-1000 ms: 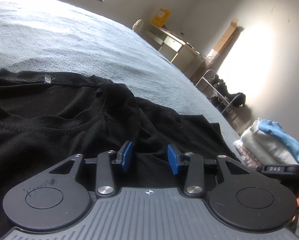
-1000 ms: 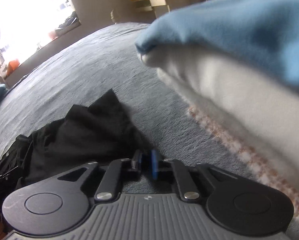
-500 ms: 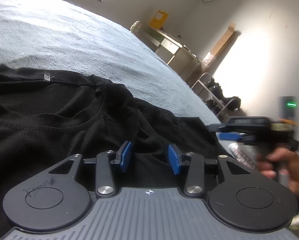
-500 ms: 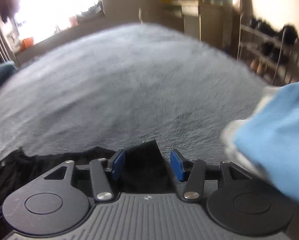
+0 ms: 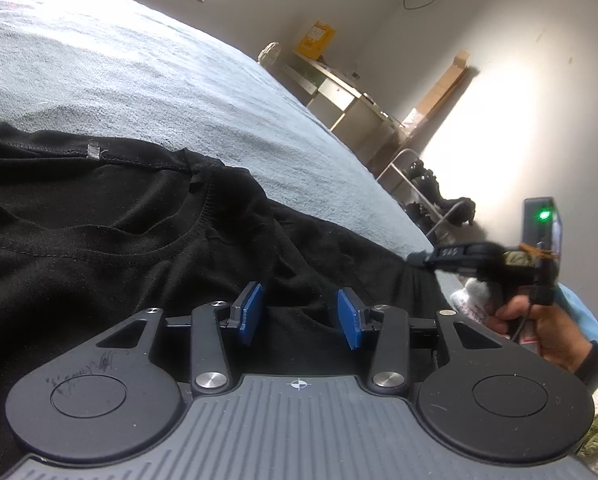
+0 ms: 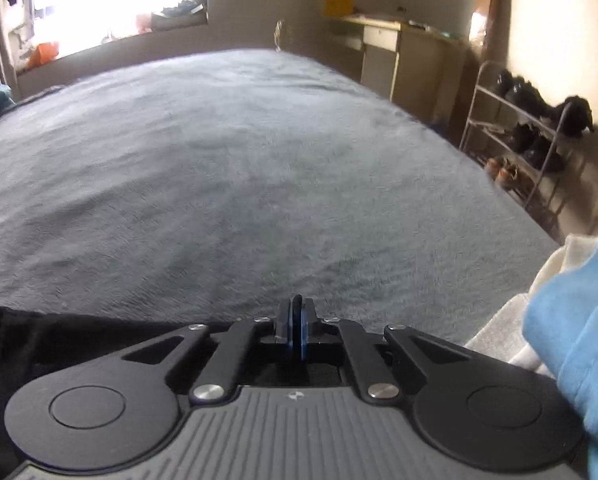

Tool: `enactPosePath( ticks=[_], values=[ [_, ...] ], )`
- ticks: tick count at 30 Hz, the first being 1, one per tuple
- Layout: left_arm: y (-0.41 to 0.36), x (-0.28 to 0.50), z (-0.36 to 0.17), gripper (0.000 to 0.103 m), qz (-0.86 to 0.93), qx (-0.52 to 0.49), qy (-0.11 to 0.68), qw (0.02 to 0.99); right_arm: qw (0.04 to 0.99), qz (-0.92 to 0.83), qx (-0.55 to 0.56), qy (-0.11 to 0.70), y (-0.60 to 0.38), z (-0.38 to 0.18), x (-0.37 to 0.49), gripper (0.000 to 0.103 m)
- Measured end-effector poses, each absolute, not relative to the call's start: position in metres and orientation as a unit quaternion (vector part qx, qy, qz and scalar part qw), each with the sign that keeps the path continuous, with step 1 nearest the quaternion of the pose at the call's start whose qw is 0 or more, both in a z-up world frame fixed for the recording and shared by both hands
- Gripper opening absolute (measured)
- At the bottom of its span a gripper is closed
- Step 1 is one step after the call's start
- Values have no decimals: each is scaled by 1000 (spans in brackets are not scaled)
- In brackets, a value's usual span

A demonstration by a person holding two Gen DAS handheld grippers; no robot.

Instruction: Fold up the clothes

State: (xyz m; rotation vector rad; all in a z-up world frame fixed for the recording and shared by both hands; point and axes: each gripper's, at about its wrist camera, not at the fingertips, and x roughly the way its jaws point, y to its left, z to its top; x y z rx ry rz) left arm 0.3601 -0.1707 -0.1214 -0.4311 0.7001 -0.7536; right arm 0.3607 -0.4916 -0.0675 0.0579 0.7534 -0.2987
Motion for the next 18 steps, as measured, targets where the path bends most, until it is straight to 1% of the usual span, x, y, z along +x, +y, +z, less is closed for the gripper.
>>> enactPosePath(
  ticks=[3,4,5,7,8,12,16,18],
  values=[
    [-170,360,-122,42,-358,-205,332,848,916,-155,11,370,-492,-75,365,4],
    [-170,361,-122,42,-358,-206,332,848,917,-160,14,365,-492,-73,364,6],
    [-169,361,-122,42,-358,-206,332,848,919,-163,17,358,-492,-70,362,13],
    [-169,361,-122,42,-358,-206,332,848,924,-165,24,343,-492,-61,355,20],
    [-170,361,-122,42,-358,-206,332,848,927,-160,26,337,-489,-56,350,21],
    [-169,361,-122,42,-358,-206,332,848,938,-88,43,332,-472,-32,315,21],
    [-169,361,-123,42,-358,-207,332,848,919,18,58,390,-457,-36,281,21],
    [-168,361,-123,42,-359,-209,332,847,905,-5,48,422,-465,-52,267,20]
  ],
)
